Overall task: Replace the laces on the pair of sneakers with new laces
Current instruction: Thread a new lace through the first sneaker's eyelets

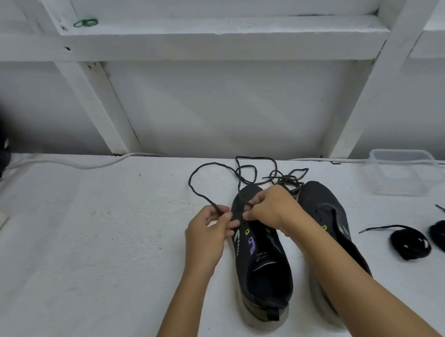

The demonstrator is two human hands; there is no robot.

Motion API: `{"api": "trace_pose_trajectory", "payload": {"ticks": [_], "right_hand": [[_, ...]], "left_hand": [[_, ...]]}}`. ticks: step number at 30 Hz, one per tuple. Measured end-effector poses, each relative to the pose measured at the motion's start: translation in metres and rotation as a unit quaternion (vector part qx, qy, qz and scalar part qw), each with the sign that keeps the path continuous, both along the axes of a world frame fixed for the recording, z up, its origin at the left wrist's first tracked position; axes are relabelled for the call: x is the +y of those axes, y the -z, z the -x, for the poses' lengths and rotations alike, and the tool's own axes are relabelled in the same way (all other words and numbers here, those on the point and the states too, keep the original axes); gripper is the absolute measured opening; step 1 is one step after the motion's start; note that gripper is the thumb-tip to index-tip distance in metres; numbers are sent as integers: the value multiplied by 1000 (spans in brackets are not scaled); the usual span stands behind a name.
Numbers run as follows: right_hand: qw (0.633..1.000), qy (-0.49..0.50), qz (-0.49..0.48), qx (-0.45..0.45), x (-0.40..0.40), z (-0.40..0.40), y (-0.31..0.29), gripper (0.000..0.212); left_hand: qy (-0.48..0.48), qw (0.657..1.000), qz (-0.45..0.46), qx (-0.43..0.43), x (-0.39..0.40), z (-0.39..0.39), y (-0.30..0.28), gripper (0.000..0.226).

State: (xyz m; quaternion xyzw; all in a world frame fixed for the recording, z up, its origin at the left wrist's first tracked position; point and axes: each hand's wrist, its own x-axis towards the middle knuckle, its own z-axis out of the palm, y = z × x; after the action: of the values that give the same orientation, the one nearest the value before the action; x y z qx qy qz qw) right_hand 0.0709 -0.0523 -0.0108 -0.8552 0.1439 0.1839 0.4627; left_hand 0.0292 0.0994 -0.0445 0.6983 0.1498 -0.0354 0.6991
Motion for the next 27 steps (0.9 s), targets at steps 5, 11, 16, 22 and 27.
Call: {"api": "trace_pose_trajectory", "payload": {"ticks": [5, 11, 16, 22, 27], "right_hand": [[980, 114, -161, 42, 18, 7, 7, 14], [963, 160, -210, 55, 33, 10, 9, 16], [970, 123, -196, 80, 27, 6, 10, 14], [963, 125, -223, 85, 24, 5, 16, 15], [966, 115, -217, 79, 21, 7, 20, 11]], "left_hand": [[10, 998, -56, -4, 14, -2, -3, 11], [-13, 996, -93, -14, 27, -4, -1, 15], [-14, 994, -102, -20, 31, -5, -2, 11], [-32, 990, -131, -50, 24, -5, -3, 9], [-19, 985, -157, -66, 18, -7, -1, 9]]}}
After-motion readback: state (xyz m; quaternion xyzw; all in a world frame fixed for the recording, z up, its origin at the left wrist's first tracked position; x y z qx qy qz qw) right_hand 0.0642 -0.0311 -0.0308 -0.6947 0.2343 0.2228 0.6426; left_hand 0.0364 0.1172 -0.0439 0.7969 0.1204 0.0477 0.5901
